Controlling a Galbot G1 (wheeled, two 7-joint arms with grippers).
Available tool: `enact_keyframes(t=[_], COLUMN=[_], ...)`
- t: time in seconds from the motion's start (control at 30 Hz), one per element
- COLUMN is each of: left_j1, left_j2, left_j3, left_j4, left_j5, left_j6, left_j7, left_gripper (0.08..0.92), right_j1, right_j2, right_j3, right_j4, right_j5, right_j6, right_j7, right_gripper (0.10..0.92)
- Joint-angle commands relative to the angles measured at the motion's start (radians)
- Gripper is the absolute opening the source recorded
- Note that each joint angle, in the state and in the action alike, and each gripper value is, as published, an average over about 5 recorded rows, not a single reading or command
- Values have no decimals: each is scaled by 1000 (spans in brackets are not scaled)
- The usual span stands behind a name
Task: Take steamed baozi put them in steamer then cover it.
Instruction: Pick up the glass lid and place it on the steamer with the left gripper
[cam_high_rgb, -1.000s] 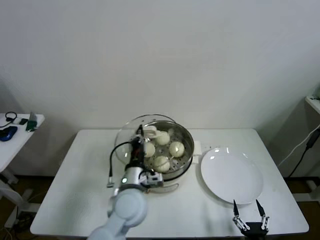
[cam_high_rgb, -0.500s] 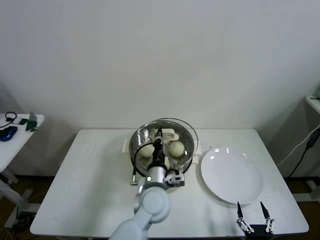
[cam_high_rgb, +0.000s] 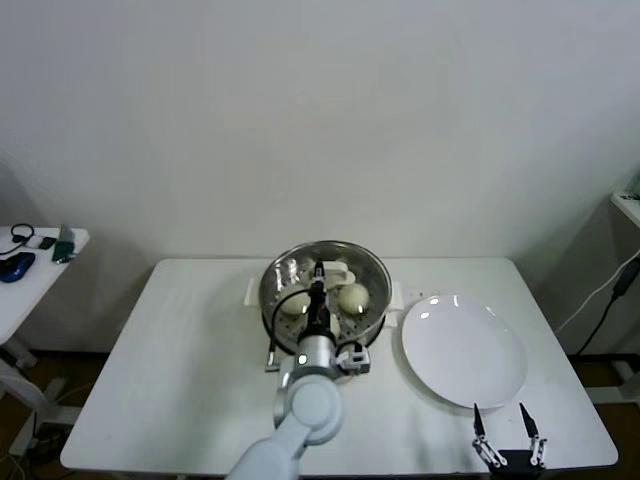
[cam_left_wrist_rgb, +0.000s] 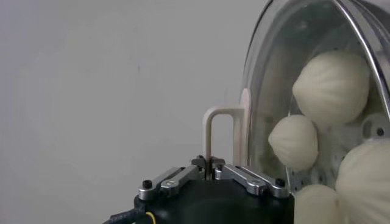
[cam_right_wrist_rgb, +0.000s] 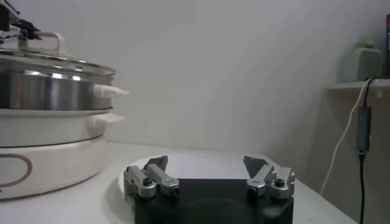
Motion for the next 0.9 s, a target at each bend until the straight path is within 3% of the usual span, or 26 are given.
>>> enact_keyframes(t=[0.03, 0.9], left_j1=[1, -5], left_j2=[-4, 37], left_j3=[-5, 9], left_j4=[18, -2], left_j5=[17, -28], left_j6=[2, -19], left_j7=[-2, 11], left_gripper=[134, 134], right_j1=[1, 17], right_j2=[-1, 9], right_j3=[-1, -4], right_j4=[-5, -22], right_j5=[0, -1], right_j6=[2, 5], right_j7=[-2, -5], right_gripper=[823, 823])
